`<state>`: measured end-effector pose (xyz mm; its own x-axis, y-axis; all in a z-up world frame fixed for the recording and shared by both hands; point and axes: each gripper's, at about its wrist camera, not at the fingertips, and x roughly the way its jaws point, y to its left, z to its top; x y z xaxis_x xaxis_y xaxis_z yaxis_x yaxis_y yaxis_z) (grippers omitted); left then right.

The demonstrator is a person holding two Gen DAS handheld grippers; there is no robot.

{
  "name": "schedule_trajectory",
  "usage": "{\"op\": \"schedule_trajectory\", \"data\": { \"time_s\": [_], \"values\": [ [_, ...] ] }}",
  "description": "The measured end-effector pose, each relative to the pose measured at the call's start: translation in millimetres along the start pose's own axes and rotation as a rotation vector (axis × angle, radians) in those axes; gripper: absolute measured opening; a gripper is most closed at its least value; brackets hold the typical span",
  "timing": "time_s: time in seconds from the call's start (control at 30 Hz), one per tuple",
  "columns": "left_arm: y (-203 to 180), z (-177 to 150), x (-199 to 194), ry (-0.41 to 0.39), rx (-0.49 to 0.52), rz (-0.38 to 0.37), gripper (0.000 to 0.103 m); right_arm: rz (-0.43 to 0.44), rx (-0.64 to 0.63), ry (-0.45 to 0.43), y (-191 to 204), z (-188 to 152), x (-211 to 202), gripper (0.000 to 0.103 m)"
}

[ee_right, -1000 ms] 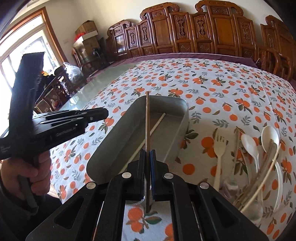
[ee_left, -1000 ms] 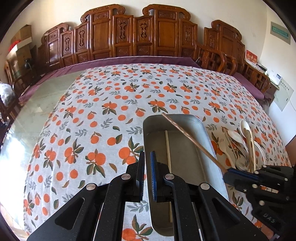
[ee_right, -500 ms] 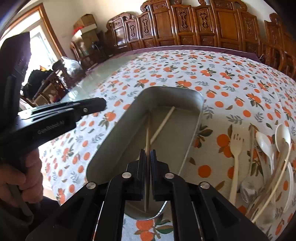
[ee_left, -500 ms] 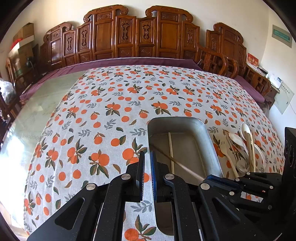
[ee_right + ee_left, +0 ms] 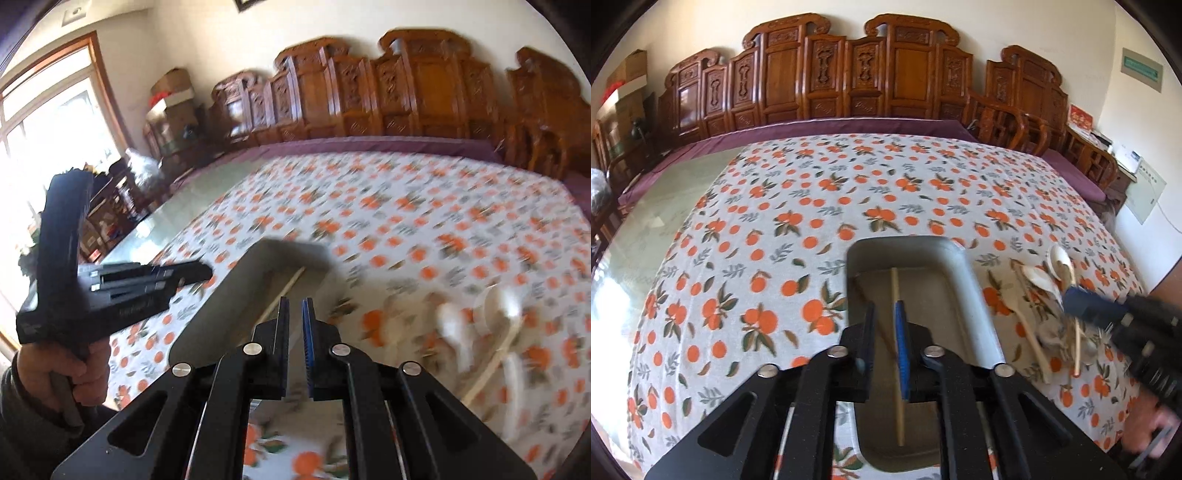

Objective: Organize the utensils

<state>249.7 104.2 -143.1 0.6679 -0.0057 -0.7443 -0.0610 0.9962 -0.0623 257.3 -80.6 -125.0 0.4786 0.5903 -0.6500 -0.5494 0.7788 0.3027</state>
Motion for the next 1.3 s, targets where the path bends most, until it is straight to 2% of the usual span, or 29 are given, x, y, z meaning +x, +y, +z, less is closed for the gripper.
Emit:
{"op": "schedule_trajectory", "data": {
  "time_s": [0.17,0.27,0.33,0.4,0.43,0.53,0.57,0.6,0.63,0.67,0.8,0.93,1.13,1.3],
  "values": [
    [-25,2,-1,-0.015,0.030,-0.038,0.032,-0.105,-0.003,-0.061,-33,7,-39,0.010],
    [-38,2,0,-0.019,0.038,-0.060,0.039,-0.160,0.018,-0.079,-56,7,-57,0.010],
    [-46,3,1,-0.019,0.049,-0.074,0.040,-0.184,0.032,-0.079,-70,3,-63,0.010],
    [-57,2,2,-0.022,0.066,-0.080,0.048,-0.220,0.043,-0.065,-82,-3,-65,0.010],
    [-61,1,2,-0.023,0.071,-0.087,0.055,-0.233,0.049,-0.056,-86,-6,-64,0.010],
    [-71,-1,4,-0.019,0.082,-0.109,0.057,-0.254,0.069,-0.027,-96,-18,-56,0.010],
    [-75,-2,6,-0.017,0.088,-0.111,0.064,-0.260,0.078,-0.014,-99,-23,-52,0.010],
    [-78,-4,6,-0.019,0.093,-0.113,0.067,-0.263,0.085,0.001,-102,-29,-45,0.015],
    [-81,-5,7,-0.020,0.098,-0.115,0.068,-0.265,0.092,0.015,-104,-34,-41,0.021],
    [-85,-7,8,-0.017,0.105,-0.117,0.069,-0.266,0.101,0.031,-106,-38,-34,0.022],
    [-95,-12,11,-0.004,0.113,-0.125,0.069,-0.268,0.136,0.108,-115,-54,-11,0.022],
    [-100,-15,13,0.006,0.117,-0.135,0.070,-0.256,0.183,0.146,-121,-63,2,0.022],
    [-105,-18,15,0.018,0.120,-0.139,0.070,-0.251,0.204,0.186,-122,-70,17,0.022],
    [-109,-21,14,0.018,0.131,-0.140,0.070,-0.236,0.243,0.187,-126,-70,18,0.022]
  ]
}}
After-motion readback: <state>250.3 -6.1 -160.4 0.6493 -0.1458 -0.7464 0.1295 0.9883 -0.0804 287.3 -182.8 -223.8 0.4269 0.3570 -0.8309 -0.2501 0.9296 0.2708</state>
